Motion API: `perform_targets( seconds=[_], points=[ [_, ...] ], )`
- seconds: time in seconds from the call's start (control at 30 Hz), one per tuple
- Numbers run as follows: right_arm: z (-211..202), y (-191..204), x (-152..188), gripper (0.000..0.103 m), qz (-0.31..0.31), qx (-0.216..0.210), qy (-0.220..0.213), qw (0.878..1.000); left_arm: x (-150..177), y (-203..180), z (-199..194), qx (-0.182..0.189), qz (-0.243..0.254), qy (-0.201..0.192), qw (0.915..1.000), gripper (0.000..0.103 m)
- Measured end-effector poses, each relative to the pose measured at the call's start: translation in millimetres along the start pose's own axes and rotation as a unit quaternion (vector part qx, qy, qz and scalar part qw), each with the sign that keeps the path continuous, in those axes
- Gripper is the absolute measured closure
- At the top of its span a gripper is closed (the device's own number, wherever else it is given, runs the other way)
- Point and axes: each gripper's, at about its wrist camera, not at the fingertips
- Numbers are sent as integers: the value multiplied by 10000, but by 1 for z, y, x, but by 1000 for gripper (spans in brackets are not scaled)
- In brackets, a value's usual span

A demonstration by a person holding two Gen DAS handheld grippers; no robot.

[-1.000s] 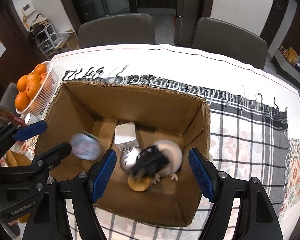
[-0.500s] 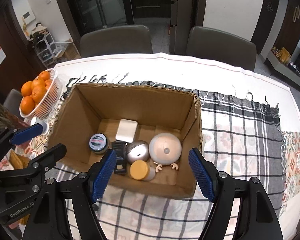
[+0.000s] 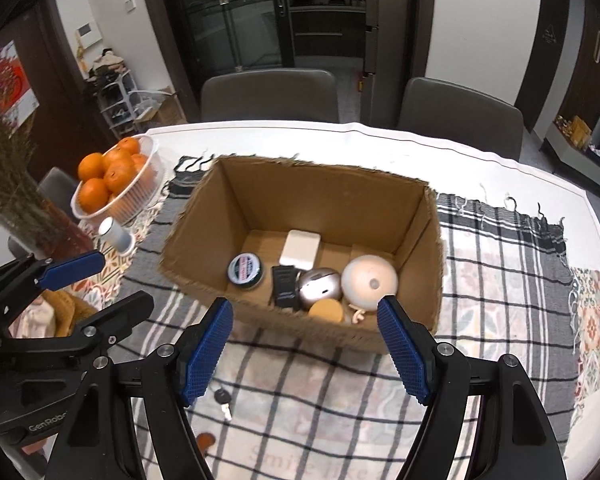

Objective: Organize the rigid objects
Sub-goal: 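Withdraw both tools from the box toward the comb and keychain, then grasp the brown wooden comb with the left tool while the right tool grasps the white figure keychain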

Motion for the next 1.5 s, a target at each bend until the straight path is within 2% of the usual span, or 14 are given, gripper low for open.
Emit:
perform_targets(
  seconds=[0.43, 0.8, 1.17, 1.3, 1.4, 1.5],
  points=[
    [4, 28, 34, 28, -12, -52, 177, 9998, 42, 10, -3, -79, -39, 153, 9998, 41],
    [5, 45, 55, 28, -570, -218, 109, 9981, 85, 5, -5, 64, -357, 300, 9989, 42],
    [3, 62, 92, 28, -883, -344, -34, 9955, 128, -8, -2, -78, -205, 441, 9988, 42],
    [14, 66, 104, 28, -1167, -332, 127, 9925, 142, -14, 6, -174, -384, 565, 9975, 42],
    [21, 66, 112, 28, -1369, -208, 204, 9902, 154, -20, 8, -307, -638, 500, 9962, 43],
    [22, 64, 119, 28, -1609, -263, 184, 9864, 166, -29, 11, -336, -1052, 425, 9930, 43]
  ],
)
Point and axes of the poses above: each gripper's, at about its wrist camera, not at the fingertips, and z roughly the way its jaws point, y to its left, x to its underside, and after that the axes turned 14 degrees about y, right-handed
